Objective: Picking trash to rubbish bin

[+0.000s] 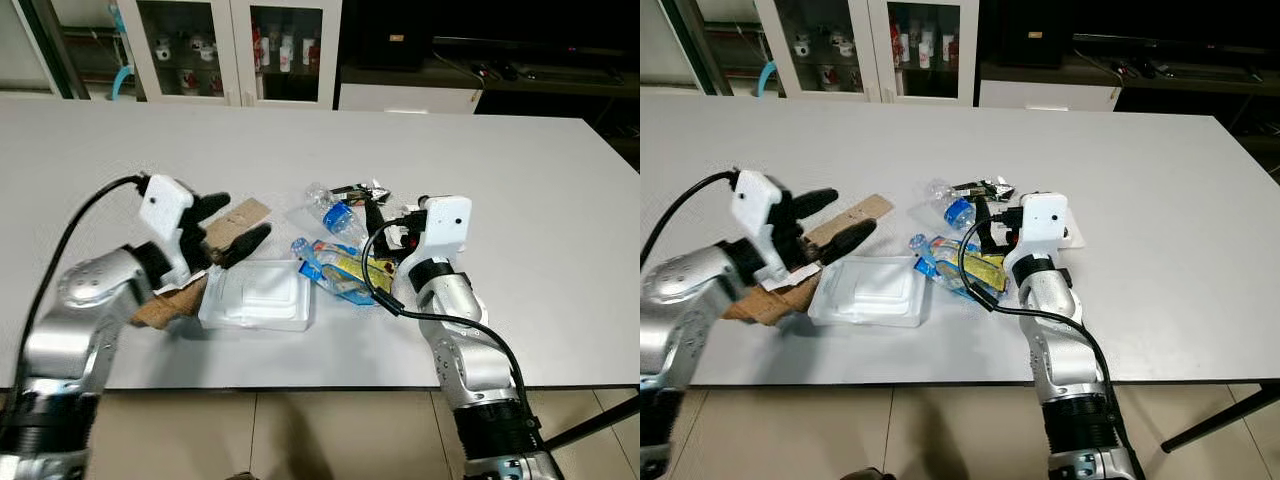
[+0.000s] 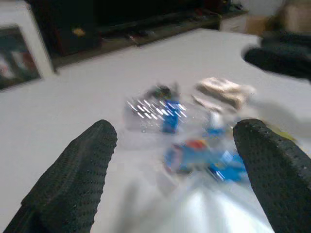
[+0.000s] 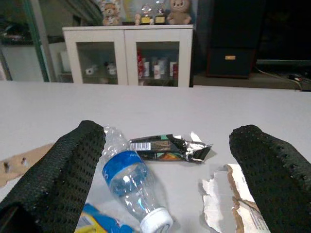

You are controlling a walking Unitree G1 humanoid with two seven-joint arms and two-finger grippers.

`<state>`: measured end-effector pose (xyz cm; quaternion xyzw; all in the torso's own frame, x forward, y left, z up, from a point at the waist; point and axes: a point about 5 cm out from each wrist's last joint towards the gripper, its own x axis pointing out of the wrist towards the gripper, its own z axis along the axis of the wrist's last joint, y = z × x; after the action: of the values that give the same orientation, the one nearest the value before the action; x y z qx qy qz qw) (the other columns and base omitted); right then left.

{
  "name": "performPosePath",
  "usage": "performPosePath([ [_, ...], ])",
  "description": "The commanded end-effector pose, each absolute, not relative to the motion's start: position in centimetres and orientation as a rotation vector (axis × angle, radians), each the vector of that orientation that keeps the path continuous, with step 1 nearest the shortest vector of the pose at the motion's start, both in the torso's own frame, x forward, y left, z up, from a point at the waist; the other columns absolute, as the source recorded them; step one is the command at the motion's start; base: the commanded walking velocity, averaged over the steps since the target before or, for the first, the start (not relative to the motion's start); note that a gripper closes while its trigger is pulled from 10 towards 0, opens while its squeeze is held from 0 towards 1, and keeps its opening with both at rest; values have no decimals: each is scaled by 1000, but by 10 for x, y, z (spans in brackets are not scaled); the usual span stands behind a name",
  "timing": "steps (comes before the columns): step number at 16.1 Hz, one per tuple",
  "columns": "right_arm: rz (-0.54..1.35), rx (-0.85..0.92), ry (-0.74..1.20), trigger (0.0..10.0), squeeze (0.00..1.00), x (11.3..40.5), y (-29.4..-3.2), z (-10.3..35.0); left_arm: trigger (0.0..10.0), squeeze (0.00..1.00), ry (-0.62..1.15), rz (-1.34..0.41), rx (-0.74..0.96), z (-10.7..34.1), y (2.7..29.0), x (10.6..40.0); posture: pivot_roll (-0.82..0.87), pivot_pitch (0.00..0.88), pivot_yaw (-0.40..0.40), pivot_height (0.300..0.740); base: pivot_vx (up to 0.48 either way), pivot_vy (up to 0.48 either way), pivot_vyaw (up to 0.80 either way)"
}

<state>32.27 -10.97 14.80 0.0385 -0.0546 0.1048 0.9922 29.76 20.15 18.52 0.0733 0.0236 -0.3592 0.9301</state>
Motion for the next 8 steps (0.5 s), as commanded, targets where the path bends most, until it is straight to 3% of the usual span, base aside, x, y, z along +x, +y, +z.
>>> performPosePath([
  [1,209,70,-81,10000,0,322,-114,143,10000,0,91,-808,169,183,198,291,10,60,-48,740,0,0,0],
  [4,216,71,-80,10000,0,323,-116,144,10000,0,250,-827,274,163,212,283,13,51,-48,740,0,0,0],
  [8,246,75,-70,10000,0,322,-111,142,10000,0,214,-555,346,162,228,305,14,44,-50,740,0,0,0],
])
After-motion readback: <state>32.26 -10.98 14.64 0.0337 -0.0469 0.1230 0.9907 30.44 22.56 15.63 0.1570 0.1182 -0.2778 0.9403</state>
